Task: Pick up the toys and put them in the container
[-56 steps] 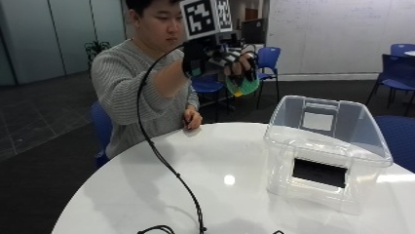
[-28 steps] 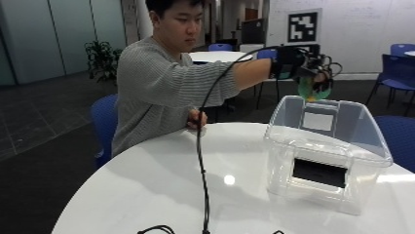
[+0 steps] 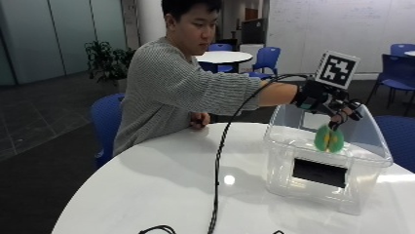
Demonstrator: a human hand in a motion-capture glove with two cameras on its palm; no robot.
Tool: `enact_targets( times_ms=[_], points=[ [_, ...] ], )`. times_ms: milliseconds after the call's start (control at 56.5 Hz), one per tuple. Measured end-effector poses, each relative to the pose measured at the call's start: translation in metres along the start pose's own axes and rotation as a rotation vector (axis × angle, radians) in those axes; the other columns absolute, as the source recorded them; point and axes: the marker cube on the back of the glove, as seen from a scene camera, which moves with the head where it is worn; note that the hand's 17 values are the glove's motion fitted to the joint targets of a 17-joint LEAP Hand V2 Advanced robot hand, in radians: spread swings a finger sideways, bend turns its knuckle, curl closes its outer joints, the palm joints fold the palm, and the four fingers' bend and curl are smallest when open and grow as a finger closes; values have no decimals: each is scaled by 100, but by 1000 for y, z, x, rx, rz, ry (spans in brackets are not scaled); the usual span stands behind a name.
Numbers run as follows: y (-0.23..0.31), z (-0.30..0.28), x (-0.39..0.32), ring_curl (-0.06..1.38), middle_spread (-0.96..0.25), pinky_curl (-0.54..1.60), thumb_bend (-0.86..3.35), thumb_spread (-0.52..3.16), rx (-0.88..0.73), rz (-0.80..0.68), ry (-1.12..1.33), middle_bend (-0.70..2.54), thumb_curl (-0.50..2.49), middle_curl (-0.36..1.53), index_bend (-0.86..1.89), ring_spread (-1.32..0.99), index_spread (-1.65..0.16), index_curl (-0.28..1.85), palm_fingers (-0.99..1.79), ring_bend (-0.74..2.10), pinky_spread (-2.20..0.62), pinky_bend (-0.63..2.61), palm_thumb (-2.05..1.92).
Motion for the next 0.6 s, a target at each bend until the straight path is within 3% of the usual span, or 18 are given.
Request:
enact_targets(
  times_ms=[53, 283, 354, 602],
  points=[
    [-1, 9, 0, 52, -27, 45, -4, 130, -26, 27, -22, 9, 31, 42, -5, -42, -35, 4, 20, 151, -33, 123, 21],
    [8, 10, 6, 51, -22, 46, -2, 125, -2, 96, -17, 17, 30, 36, 5, -38, -33, 2, -1, 161, -28, 144, 14],
    [17, 3, 3, 49, -22, 45, -2, 124, 23, 32, -87, 18, 29, 36, 6, -37, -32, 3, -2, 160, -27, 145, 12],
    [69, -16, 8, 41, -21, 40, -3, 124, 92, 4, -197, 23, 28, 38, 11, -34, -32, 8, -12, 138, -21, 139, 6]
  ],
)
